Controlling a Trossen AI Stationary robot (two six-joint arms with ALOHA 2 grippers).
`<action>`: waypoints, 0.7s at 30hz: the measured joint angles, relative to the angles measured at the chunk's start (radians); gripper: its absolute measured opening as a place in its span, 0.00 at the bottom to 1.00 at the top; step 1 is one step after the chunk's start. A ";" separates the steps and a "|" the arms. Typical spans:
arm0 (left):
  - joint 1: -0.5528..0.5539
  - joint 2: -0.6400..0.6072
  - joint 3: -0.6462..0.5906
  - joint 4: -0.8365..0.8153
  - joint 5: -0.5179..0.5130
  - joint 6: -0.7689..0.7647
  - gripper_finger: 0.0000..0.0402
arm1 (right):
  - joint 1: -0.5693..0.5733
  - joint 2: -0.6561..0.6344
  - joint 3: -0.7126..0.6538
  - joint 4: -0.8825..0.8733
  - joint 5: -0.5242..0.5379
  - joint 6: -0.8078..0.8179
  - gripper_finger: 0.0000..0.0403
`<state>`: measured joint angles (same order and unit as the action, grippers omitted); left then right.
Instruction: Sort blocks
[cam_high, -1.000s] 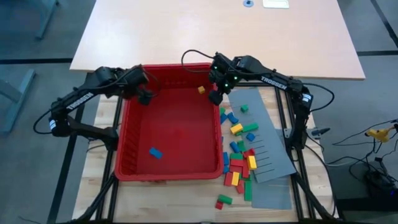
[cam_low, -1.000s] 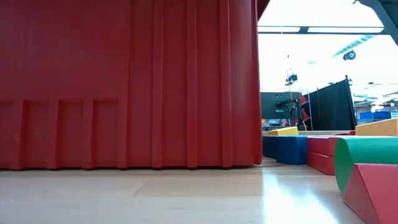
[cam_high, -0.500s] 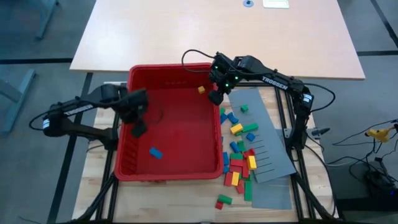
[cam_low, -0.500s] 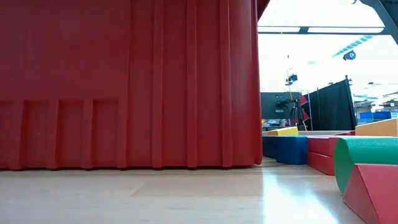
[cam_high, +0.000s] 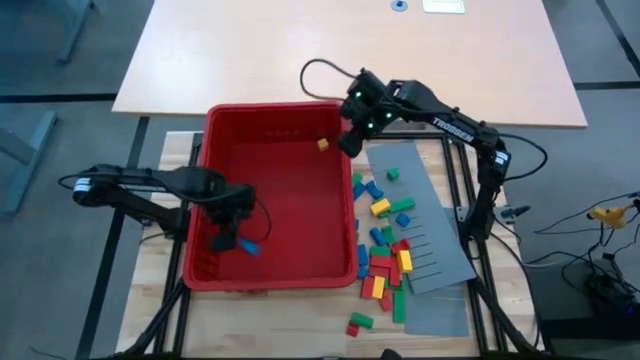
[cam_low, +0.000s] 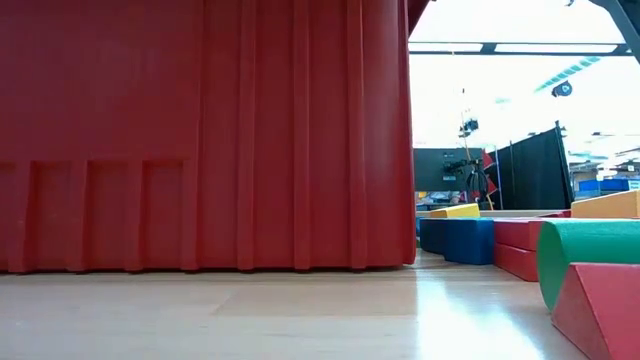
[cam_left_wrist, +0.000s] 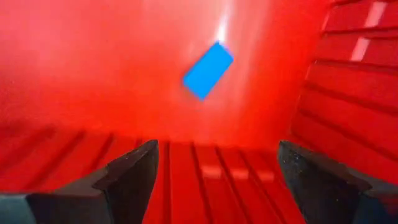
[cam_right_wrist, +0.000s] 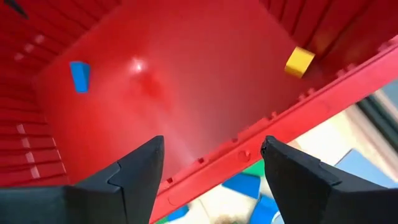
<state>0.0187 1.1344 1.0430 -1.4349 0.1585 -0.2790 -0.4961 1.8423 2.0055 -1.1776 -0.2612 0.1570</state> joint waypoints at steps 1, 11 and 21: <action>-0.014 0.005 0.002 0.030 -0.003 0.016 0.78 | -0.004 -0.005 0.008 0.005 0.000 0.000 0.61; -0.052 0.141 -0.017 0.132 -0.068 0.314 0.78 | -0.032 -0.023 0.180 0.015 0.001 -0.001 0.59; -0.052 0.251 -0.083 0.254 -0.109 0.610 0.78 | -0.030 -0.023 0.326 0.008 0.000 0.007 0.58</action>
<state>-0.0338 1.3853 0.9596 -1.1807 0.0497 0.3308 -0.5262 1.8191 2.3312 -1.1698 -0.2607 0.1640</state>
